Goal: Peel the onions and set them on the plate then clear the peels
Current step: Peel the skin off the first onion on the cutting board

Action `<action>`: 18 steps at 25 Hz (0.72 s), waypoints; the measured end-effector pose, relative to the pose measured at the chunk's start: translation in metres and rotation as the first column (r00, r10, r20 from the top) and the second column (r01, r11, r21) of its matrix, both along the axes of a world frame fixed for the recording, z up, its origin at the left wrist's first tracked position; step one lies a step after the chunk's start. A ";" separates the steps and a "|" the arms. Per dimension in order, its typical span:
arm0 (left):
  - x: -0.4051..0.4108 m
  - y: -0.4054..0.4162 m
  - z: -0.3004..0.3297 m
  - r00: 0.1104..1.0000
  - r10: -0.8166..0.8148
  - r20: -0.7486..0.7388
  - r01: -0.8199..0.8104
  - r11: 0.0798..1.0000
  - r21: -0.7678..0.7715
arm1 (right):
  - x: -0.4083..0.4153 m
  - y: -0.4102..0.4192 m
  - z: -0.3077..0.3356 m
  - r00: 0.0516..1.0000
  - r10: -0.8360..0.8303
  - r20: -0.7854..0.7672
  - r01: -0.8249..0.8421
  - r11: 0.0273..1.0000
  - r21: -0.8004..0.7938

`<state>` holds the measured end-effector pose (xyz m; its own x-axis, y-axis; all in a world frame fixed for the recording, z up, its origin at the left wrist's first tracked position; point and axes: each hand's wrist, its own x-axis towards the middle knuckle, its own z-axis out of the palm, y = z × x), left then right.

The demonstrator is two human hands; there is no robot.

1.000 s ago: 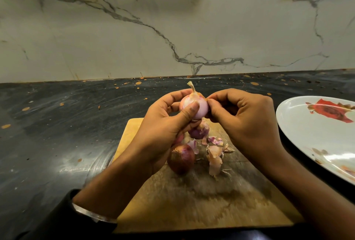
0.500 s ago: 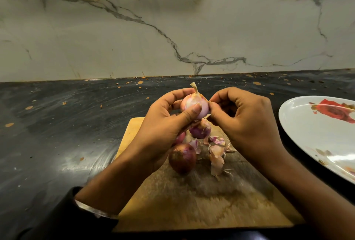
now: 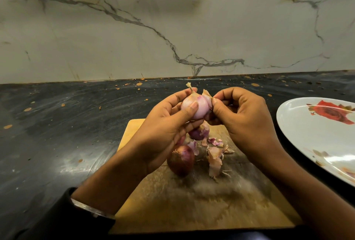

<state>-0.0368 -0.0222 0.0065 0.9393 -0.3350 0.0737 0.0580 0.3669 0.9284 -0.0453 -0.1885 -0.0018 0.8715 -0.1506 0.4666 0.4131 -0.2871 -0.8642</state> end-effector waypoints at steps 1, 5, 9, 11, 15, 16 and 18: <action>0.000 0.000 0.000 1.000 0.005 0.009 -0.005 1.000 0.018 | 0.000 0.001 0.000 1.000 0.004 0.008 -0.003 1.000 -0.020; 0.000 0.000 -0.002 1.000 0.015 -0.007 -0.014 0.999 0.032 | -0.001 0.002 0.000 1.000 -0.025 0.010 0.025 0.999 -0.031; 0.002 0.001 -0.001 0.998 -0.024 -0.050 0.024 1.000 0.002 | 0.001 -0.001 0.000 0.997 -0.065 -0.031 0.065 0.998 0.015; 0.003 0.002 -0.002 0.999 -0.022 -0.047 0.023 0.999 0.032 | 0.000 0.000 -0.001 0.997 -0.068 -0.034 0.068 0.998 0.005; 0.001 0.001 0.000 1.000 -0.029 0.010 0.029 0.998 0.048 | 0.000 0.000 0.000 0.999 -0.031 -0.018 0.031 0.999 0.014; 0.001 0.000 0.000 1.000 -0.019 0.021 0.018 0.999 0.027 | -0.001 0.001 0.001 0.999 -0.030 -0.014 0.030 1.000 0.009; 0.001 -0.001 0.001 1.000 0.006 0.027 -0.005 1.000 -0.021 | -0.002 0.004 0.002 0.999 -0.033 -0.021 0.034 0.999 0.026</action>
